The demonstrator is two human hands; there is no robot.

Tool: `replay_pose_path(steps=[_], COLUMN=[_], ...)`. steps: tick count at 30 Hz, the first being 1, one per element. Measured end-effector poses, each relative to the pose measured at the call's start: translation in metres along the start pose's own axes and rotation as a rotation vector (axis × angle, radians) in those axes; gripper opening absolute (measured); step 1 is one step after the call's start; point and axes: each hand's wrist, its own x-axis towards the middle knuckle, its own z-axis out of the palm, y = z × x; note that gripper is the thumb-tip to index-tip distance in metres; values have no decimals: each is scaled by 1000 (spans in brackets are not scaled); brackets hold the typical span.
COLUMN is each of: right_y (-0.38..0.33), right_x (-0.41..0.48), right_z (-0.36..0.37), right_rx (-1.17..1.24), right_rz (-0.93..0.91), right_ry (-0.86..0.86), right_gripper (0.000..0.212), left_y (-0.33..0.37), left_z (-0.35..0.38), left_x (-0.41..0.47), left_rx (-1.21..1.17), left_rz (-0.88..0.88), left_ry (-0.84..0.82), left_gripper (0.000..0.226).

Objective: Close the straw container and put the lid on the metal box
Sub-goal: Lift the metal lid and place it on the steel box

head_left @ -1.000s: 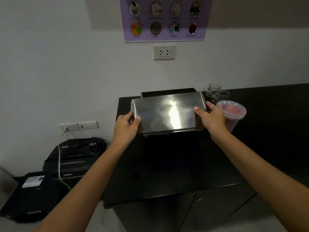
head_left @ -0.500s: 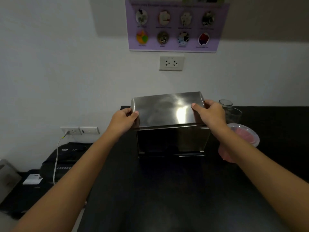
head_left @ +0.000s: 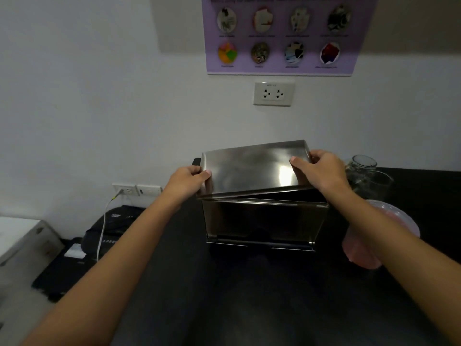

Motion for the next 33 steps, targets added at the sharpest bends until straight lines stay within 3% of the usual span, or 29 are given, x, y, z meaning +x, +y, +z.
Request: replay_pose_path(steps=[6, 9, 14, 20, 27, 33], right_y=[2, 2, 7, 10, 16, 24], right_x=[2, 1, -2, -5, -9, -13], right_z=[-2, -2, -5, -7, -7, -3], right_rx=[14, 36, 55, 39, -41, -94], right_rz=[-3, -13, -2, -27, 8, 79], right_ry=[12, 22, 78, 90, 69, -4], right_gripper=[38, 41, 40, 40, 38, 52], left_y=[-6, -7, -6, -6, -7, -10], left_z=[0, 0, 1, 5, 7, 7], left_x=[11, 14, 18, 19, 19, 16], left_rx=[-9, -5, 17, 99, 175, 190], left_rz=[-8, 6, 23, 40, 98, 125], left_ry=[-35, -53, -99, -67, -58, -63], left_gripper=[15, 24, 11, 38, 44, 49])
